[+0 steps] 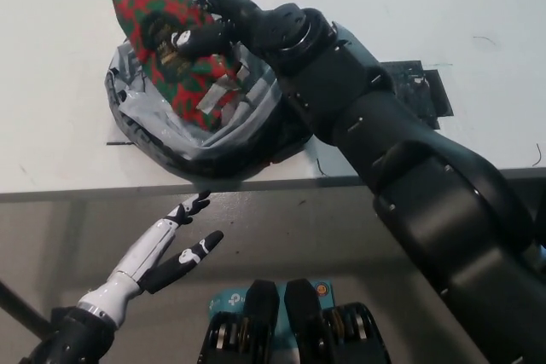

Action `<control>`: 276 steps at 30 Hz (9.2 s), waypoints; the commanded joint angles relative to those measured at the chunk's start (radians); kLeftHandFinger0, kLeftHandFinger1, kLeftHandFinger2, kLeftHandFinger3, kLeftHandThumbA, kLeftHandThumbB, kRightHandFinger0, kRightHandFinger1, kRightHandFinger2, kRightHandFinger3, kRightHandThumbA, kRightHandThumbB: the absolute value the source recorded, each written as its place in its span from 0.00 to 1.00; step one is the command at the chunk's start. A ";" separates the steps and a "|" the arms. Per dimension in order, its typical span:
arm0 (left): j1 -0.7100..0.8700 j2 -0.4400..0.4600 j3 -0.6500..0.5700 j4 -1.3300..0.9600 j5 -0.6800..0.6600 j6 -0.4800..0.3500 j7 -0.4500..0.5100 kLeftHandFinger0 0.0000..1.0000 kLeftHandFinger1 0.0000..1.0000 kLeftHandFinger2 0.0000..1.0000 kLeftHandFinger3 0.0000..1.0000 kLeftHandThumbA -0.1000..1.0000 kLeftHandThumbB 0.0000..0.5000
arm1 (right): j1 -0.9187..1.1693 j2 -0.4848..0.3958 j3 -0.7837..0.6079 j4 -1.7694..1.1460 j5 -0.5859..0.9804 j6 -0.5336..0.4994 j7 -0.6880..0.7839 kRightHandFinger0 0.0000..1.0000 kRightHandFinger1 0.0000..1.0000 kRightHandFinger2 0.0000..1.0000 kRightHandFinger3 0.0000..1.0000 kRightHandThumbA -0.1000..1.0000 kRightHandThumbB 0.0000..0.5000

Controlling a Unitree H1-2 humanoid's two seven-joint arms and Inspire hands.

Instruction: The robot uses its right hand to pick up a bag of coffee beans and puts it in the black plastic bag, then the robot grabs the top of the bag and lifts it.

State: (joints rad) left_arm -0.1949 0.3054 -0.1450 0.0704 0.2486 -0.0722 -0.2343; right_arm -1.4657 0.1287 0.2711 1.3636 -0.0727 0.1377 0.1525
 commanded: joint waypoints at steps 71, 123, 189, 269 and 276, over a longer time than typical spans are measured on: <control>-0.051 0.034 -0.007 0.006 -0.006 -0.063 -0.025 1.00 1.00 1.00 1.00 0.89 0.28 | 0.001 -0.012 0.039 0.008 -0.251 0.050 -0.119 1.00 1.00 1.00 1.00 1.00 0.90; -0.087 0.027 -0.007 0.013 0.019 -0.050 -0.020 1.00 1.00 1.00 1.00 0.91 0.32 | -0.006 -0.080 -0.312 0.036 -0.015 0.181 -0.016 0.00 0.19 0.70 0.85 0.29 0.50; -0.116 0.019 -0.018 0.024 0.041 -0.042 -0.022 0.97 0.99 1.00 1.00 0.79 0.24 | -0.381 0.018 -0.877 -0.016 0.482 0.272 -0.142 0.00 0.05 0.57 0.69 0.41 0.00; -0.111 0.022 -0.105 -0.020 0.107 0.044 -0.055 0.88 0.91 1.00 1.00 0.45 0.25 | -0.173 0.111 -0.882 0.040 0.653 0.069 -0.176 0.00 0.06 0.60 0.93 0.54 0.00; -0.117 0.030 -0.109 -0.024 0.107 0.041 -0.064 0.87 0.92 1.00 1.00 0.47 0.24 | -0.109 0.074 -0.663 0.049 0.475 0.050 -0.219 0.31 0.57 1.00 1.00 0.58 0.10</control>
State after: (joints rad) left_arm -0.2900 0.3160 -0.2535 0.0806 0.3446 -0.0357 -0.2842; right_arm -1.5623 0.2396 -0.5353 1.4138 0.5553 0.2428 -0.0778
